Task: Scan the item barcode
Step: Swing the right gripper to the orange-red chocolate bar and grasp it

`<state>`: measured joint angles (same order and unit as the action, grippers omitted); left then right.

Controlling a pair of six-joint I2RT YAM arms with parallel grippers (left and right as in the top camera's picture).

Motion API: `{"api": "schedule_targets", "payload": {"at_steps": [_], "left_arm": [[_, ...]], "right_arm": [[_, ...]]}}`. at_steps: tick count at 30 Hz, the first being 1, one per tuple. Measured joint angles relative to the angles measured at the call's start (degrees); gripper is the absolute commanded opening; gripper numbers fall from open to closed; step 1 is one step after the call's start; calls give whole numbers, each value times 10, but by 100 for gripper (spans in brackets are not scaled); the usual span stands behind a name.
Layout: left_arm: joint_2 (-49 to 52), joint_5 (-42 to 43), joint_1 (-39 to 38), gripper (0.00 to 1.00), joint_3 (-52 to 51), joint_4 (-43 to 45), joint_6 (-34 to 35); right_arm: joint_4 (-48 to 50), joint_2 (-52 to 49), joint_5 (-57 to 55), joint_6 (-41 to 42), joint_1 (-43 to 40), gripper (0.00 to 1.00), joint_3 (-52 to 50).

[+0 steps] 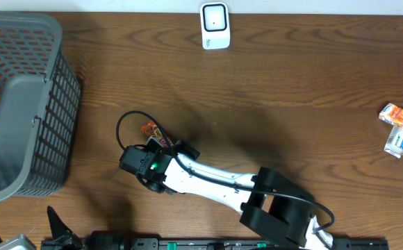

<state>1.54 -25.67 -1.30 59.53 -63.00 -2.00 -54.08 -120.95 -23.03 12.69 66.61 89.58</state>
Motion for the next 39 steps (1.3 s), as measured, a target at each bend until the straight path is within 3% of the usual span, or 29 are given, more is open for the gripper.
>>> {"api": "schedule_targets", "payload": {"at_steps": [26,27,30,31,33,39], "left_arm": [[0,0,0,93,0,0,0],[0,0,0,93,0,0,0],[0,0,0,93,0,0,0],[0,0,0,93,0,0,0],[0,0,0,93,0,0,0],[0,0,0,93,0,0,0]], "right_arm": [[41,-35,-19,-42,-19,70,0],[41,-35,-19,-42,-23,66,0],[43,-37,-14,-44,-37,41,0],[45,-38,-7,-42,-41,31,1],[47,-42,-3,-47,-47,1,1],[38,-42,-8,-54,-48,1,5]]}}
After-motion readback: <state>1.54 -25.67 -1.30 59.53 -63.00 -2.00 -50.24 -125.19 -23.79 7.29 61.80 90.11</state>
